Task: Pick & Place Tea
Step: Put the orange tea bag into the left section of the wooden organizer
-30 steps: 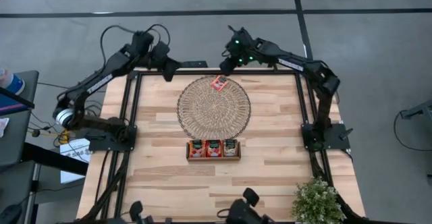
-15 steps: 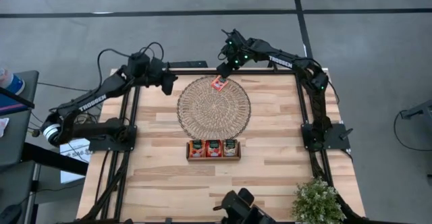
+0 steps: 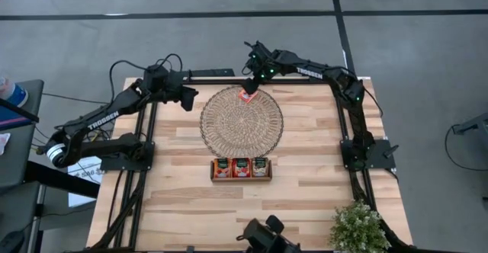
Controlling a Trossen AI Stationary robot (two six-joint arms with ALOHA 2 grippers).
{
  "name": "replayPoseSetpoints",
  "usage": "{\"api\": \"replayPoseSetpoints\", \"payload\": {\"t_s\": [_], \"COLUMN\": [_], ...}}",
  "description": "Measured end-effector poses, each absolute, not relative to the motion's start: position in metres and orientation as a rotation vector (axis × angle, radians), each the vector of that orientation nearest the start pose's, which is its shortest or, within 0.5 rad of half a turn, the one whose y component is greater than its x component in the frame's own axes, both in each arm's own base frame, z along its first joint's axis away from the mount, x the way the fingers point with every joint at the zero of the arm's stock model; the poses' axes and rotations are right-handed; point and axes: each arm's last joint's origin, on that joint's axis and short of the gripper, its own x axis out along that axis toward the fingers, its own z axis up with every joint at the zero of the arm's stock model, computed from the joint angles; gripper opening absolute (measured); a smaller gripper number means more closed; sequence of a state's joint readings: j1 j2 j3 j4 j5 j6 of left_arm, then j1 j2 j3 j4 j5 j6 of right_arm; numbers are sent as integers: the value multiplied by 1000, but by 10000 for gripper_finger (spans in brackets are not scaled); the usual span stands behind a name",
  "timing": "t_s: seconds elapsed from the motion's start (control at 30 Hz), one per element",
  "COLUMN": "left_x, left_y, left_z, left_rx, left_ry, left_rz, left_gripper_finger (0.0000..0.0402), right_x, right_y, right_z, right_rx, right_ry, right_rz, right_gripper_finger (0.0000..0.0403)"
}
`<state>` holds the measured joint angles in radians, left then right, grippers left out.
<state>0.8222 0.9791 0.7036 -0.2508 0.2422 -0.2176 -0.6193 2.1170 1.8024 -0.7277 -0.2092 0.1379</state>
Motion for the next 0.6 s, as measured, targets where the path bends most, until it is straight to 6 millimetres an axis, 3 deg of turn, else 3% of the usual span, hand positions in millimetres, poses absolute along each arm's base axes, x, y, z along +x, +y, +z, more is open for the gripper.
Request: {"api": "replayPoseSetpoints", "payload": {"t_s": [0.33, 0.6], "left_x": [147, 148], "left_y": [147, 146], "left_z": [265, 265], "left_rx": [-469, -463], "left_ry": [403, 406], "left_rz": [604, 597], "left_gripper_finger": [90, 90], "right_x": [366, 370], "right_y": [-275, -279], "right_z": [227, 203], "right_rx": [606, 708], "right_ry": [914, 951], "right_rz": [-502, -476], "right_gripper_finger": [216, 219]}}
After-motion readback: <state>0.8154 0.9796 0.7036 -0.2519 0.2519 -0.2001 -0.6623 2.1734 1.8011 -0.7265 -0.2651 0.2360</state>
